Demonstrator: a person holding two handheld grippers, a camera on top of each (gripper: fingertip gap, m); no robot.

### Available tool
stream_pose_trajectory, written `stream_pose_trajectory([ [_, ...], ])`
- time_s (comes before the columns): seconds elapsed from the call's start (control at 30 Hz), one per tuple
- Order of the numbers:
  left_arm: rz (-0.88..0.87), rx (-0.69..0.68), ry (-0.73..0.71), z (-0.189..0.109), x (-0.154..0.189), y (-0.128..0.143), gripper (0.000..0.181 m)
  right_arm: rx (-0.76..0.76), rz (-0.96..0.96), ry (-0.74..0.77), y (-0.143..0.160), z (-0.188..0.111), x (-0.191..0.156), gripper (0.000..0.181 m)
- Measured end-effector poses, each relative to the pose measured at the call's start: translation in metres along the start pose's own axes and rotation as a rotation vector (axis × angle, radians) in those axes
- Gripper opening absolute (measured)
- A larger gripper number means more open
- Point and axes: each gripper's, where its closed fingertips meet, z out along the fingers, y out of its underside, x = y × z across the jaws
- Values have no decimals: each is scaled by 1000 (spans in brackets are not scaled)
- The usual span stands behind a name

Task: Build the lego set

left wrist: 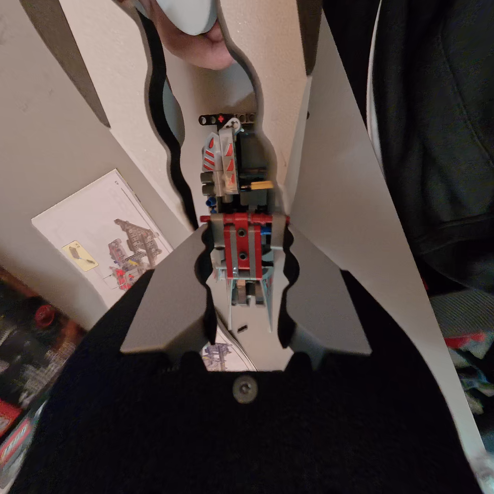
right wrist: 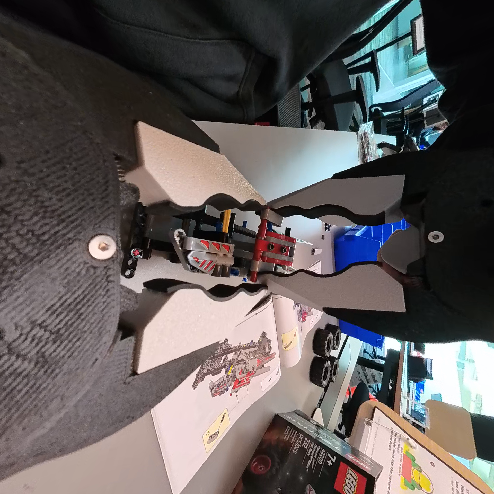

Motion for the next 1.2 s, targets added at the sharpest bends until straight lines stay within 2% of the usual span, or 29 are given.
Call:
stream_pose_trajectory([
  [0.03,0,21,36,0,7,-4,50,1,1,9,0,-1,1,47],
  [0.07,-72,55,30,-1,6,-11,49,31,-14,92,-3,-7,15,0],
  [0.13,-130,37,6,0,2,-9,50,38,-28,96,-4,-10,15,0],
  [0.17,-95,8,-16,-1,3,-6,50,33,-57,137,-4,-9,17,0],
  [0.27,-36,-12,-49,0,1,-2,50,39,-51,65,-5,-6,8,19],
  [0.37,-45,-16,-56,0,-3,0,50,83,-9,8,-10,-11,5,27],
  [0.43,-36,-18,-57,0,-3,0,50,88,-10,5,-10,-13,4,47],
  [0.67,-21,-5,-58,0,-1,-1,51,-54,-74,61,8,-4,4,75],
  [0.73,-32,3,-45,0,1,-2,52,-50,-84,62,7,-2,3,70],
  [0.8,-28,-11,-34,0,3,1,62,-35,-82,56,5,-1,2,66],
  [0.9,-36,-20,-71,-2,0,5,66,-23,-77,62,3,-3,4,62],
  [1.07,-119,103,-261,-20,-15,7,68,-62,-98,82,9,-2,5,58],
  [1.2,-125,218,-446,-30,-10,10,59,-112,-123,95,15,3,5,51],
])
